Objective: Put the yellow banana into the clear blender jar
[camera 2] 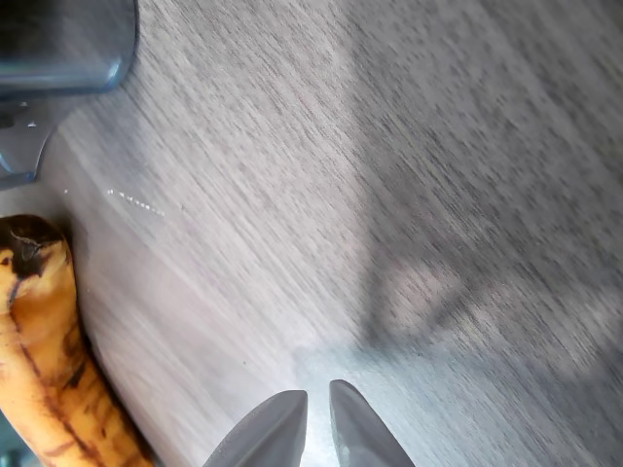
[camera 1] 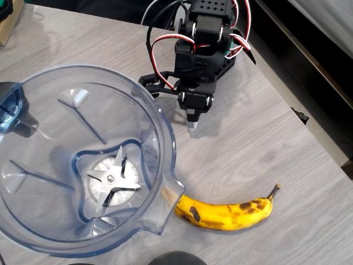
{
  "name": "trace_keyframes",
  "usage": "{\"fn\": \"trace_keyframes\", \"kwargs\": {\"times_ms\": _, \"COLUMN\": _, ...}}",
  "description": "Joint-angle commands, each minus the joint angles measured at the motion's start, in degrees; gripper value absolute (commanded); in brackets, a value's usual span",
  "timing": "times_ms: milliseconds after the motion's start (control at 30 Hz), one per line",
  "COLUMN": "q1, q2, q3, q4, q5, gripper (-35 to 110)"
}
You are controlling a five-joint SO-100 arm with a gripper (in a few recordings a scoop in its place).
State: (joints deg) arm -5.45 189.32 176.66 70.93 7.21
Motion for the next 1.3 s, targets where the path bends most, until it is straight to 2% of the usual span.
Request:
{"fn": "trace_keyframes", "kwargs": {"times_ms": 0, "q1": 0.35, "q2": 1.85, "q3": 0.62, "q4": 0.53, "q5": 0.70, "gripper": 0}}
{"fn": "trace_keyframes", "kwargs": {"times_ms": 267, "q1": -5.62, "q2": 1.85, "q3": 0.62, "q4": 0.18, "q5": 0.18, "gripper": 0}}
{"fn": "trace_keyframes", "kwargs": {"times_ms": 800, "q1": -6.94, "q2": 1.85, "q3": 0.62, "q4": 0.00, "q5": 0.18, "gripper": 0}}
{"fn": "trace_keyframes", "kwargs": {"times_ms": 1267, "q1": -22.15, "q2": 2.11, "q3": 0.62, "q4": -2.11, "q5": -1.58, "gripper": 0}}
